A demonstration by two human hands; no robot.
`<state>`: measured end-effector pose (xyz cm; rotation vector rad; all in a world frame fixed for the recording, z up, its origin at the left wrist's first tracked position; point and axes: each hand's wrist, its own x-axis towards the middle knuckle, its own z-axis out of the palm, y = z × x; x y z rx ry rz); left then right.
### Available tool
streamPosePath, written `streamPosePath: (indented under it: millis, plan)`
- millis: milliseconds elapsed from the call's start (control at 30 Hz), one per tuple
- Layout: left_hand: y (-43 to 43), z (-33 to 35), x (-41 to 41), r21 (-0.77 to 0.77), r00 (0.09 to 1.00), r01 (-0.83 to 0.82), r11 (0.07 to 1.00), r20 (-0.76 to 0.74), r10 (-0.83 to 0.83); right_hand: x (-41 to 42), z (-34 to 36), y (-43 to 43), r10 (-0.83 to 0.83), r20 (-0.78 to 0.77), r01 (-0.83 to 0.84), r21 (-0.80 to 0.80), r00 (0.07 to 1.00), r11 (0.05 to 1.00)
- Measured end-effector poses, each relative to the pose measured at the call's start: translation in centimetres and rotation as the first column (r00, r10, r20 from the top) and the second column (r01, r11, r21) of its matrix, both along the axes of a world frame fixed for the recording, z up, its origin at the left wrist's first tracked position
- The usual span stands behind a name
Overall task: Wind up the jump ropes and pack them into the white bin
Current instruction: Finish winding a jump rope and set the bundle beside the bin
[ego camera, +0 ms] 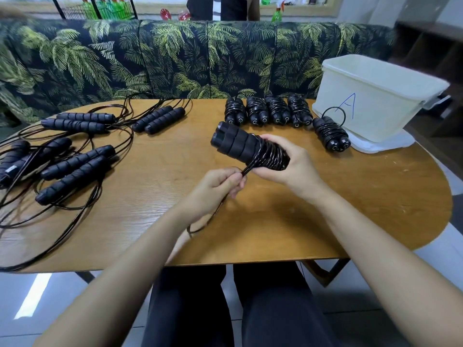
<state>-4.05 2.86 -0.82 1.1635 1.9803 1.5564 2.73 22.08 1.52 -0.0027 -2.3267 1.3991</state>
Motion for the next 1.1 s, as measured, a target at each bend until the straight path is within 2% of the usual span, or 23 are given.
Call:
streamPosePath:
  millis: [100,200,233,300,367,433,500,567,633,700,733,800,867,967,1033,1100]
  plan:
    - [-1.0,0.7,-1.6,-0.153,0.993,0.061,0.986,-0.087,-0.075,0.8,0.9,0.5,0.198,0.040,-0.193,-0.104,0.979,0.976]
    - [-1.5,2.2,-2.9,-0.228,0.983,0.080,0.970,-0.144,-0.115,1.6,1.0,0.8,0.382,0.176,-0.368,-0.109,0.907,0.923]
    - [-1.6,2.5,-3.7,-0.274,0.963,0.095,0.957,-0.219,-0.158,1.8,0.9,0.8,0.413,0.231,-0.402,-0.093,0.881,0.911]
    - [-1.5,3.1,-5.3,-0.431,0.832,0.051,0.901,-0.481,-0.277,2.1,0.7,0.7,0.418,0.310,-0.455,0.055,0.854,0.889]
    - [-1.4,4.3,-6.5,-0.546,0.716,-0.023,0.837,-0.593,-0.367,2.0,0.4,0.5,0.378,0.333,-0.488,0.370,0.864,0.790]
    - [-1.1,5.5,-6.5,-0.595,0.608,-0.062,0.801,-0.659,-0.443,2.0,0.3,0.3,0.286,0.349,-0.449,0.613,0.892,0.650]
    - [-0.5,6.2,-6.1,-0.626,0.465,-0.166,0.762,-0.731,-0.499,1.9,0.1,-0.1,0.204,0.310,-0.371,0.735,0.928,0.567]
    - [0.4,6.5,-5.5,-0.617,0.392,-0.300,0.728,-0.775,-0.496,1.6,-0.6,-0.4,0.130,0.205,-0.243,0.838,0.970,0.489]
    - [1.4,6.8,-4.3,-0.554,0.408,-0.427,0.715,-0.824,-0.394,1.2,-1.3,-0.9,0.010,0.079,-0.076,0.893,0.997,0.443]
    - [2.4,6.7,-3.0,-0.440,0.515,-0.519,0.733,-0.845,-0.142,0.8,-1.8,-1.3,-0.162,-0.024,0.096,0.884,0.987,0.457]
    - [2.7,6.5,-2.2,-0.353,0.563,-0.546,0.760,-0.826,0.021,0.6,-2.0,-1.4,-0.238,-0.083,0.189,0.865,0.968,0.465]
    - [3.1,5.4,-0.9,-0.128,0.604,-0.561,0.818,-0.739,0.299,0.5,-2.1,-1.7,-0.346,-0.198,0.355,0.800,0.917,0.484]
    - [3.2,4.5,0.2,0.051,0.644,-0.566,0.823,-0.596,0.479,0.4,-2.0,-2.3,-0.421,-0.202,0.436,0.682,0.884,0.587]
    - [3.2,3.5,1.3,0.184,0.764,-0.545,0.818,-0.293,0.575,0.6,-1.7,-3.4,-0.482,-0.151,0.499,0.405,0.863,0.766]
    - [3.1,3.6,1.9,0.249,0.823,-0.544,0.801,-0.027,0.568,0.7,-1.6,-4.1,-0.505,-0.139,0.523,0.259,0.852,0.812]
    - [2.9,3.8,2.3,0.300,0.821,-0.570,0.765,0.189,0.538,0.9,-1.7,-4.6,-0.511,-0.116,0.524,0.149,0.852,0.839]
